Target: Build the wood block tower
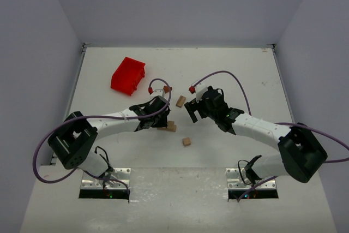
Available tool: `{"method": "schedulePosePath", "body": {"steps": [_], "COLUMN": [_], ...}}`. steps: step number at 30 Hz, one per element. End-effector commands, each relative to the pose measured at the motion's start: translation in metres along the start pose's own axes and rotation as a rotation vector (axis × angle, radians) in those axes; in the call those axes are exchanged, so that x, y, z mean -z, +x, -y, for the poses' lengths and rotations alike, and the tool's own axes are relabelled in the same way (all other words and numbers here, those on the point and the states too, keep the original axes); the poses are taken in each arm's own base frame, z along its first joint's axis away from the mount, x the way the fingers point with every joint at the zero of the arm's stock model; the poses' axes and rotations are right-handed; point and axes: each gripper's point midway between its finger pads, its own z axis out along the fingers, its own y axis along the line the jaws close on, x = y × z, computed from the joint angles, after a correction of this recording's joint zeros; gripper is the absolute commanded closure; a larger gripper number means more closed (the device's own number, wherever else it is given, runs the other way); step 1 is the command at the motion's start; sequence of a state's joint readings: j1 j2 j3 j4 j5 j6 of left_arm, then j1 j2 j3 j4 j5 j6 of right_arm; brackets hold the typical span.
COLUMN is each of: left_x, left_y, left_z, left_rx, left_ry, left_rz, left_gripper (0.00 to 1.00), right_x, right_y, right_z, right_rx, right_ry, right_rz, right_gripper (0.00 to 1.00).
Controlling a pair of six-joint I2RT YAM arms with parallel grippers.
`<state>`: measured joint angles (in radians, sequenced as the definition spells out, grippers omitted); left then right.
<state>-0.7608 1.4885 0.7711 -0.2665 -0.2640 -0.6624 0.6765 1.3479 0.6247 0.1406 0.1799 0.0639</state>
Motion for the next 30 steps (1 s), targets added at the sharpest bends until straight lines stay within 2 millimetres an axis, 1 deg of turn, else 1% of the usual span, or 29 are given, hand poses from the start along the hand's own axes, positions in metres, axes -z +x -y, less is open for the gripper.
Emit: {"method": "schedulePosePath", "body": {"steps": [1, 4, 30], "left_x": [-0.0005, -0.0003, 0.0033], "left_y": [-0.0067, -0.0058, -0.0027], "left_z": [0.0067, 0.0058, 0.0049], "left_rx": [-0.011, -0.013, -0.046], "left_ry": [0.002, -0.002, -0.022], "left_rz": [0.023, 0.020, 0.015], "left_gripper": [0.91, 0.87, 0.76], "right_x": [-0.0017, -0.0010, -0.0036], "right_y": [-0.0113, -0.0125, -0.0099], "right_z": [0.0043, 0.0042, 0.0009], "right_rx": [0.004, 0.004, 0.012], "right_ry": [0.017, 0.016, -0.001], "right_rz": [0.031, 0.035, 0.018], "right_gripper": [0.01, 0.01, 0.01]}}
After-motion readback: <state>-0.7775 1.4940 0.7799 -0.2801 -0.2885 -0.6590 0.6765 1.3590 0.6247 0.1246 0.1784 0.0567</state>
